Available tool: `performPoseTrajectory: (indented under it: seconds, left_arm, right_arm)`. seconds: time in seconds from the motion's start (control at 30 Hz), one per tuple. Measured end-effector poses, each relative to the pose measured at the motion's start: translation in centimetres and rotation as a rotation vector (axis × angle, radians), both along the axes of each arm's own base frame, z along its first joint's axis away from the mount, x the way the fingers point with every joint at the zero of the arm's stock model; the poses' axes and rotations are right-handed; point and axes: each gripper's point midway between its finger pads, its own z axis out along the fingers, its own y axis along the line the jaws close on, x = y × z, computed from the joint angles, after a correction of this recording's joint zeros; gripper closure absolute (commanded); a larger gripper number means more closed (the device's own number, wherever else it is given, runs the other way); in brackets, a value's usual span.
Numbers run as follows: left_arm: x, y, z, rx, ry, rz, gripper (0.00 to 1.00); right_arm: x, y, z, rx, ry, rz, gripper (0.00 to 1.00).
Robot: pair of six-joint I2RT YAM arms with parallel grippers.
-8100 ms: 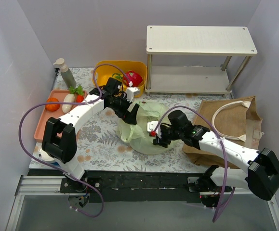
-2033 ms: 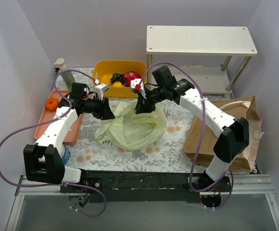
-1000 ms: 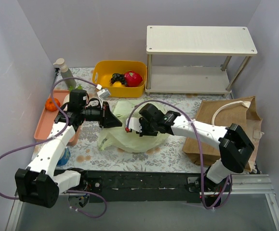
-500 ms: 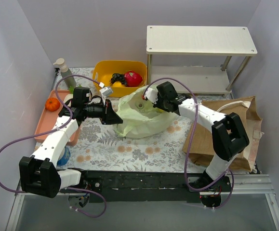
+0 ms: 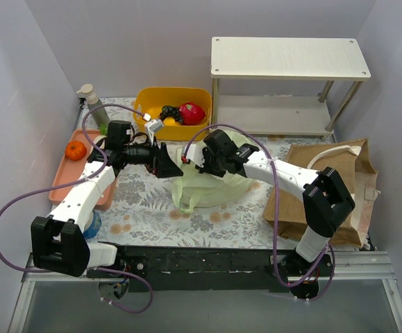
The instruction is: Untie the knot of the grocery bags and take out the mixed food
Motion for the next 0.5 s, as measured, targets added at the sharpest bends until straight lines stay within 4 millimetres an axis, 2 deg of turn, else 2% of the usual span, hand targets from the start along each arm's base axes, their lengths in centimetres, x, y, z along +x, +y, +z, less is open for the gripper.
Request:
performPoseTrajectory:
  seconds: [0.07, 0.2, 0.33, 0.37, 0.43, 0.47, 0.5]
  left_arm:
    - [1.0, -0.2, 0.0, 0.003, 0.016, 0.031, 0.02]
    - [2.6, -0.8, -1.1, 0.016, 0.055, 0.060, 0.02]
    - [3.1, -2.0, -4.0, 0.073, 0.105, 0.054, 0.02]
    - [3.2, -2.2, -4.7, 0.093, 0.116, 0.056, 0.05]
    - [3.4, -2.5, -6.2, 0.138, 0.126, 0.063, 0.24]
    - [3.5, -2.7, -6.8, 0.160, 0.129, 0.062, 0.99]
    - [3.6, -2.7, -7.4, 0.183, 0.127, 0.058, 1.00]
  right_arm:
    - [0.1, -0.3, -0.1, 0.011, 0.020, -0.033, 0.70]
    - [-0.7, -0.9, -0.7, 0.056, 0.085, -0.120, 0.68]
    - [-1.6, -1.4, -0.9, 0.105, 0.161, -0.220, 0.68]
    - [-1.5, -1.3, -0.8, 0.121, 0.173, -0.237, 0.68]
    - [-1.3, -1.2, -0.4, 0.145, 0.186, -0.268, 0.67]
    - [-1.1, -1.0, -0.1, 0.158, 0.188, -0.279, 0.67]
    - [-0.8, -0.8, 0.4, 0.173, 0.184, -0.287, 0.67]
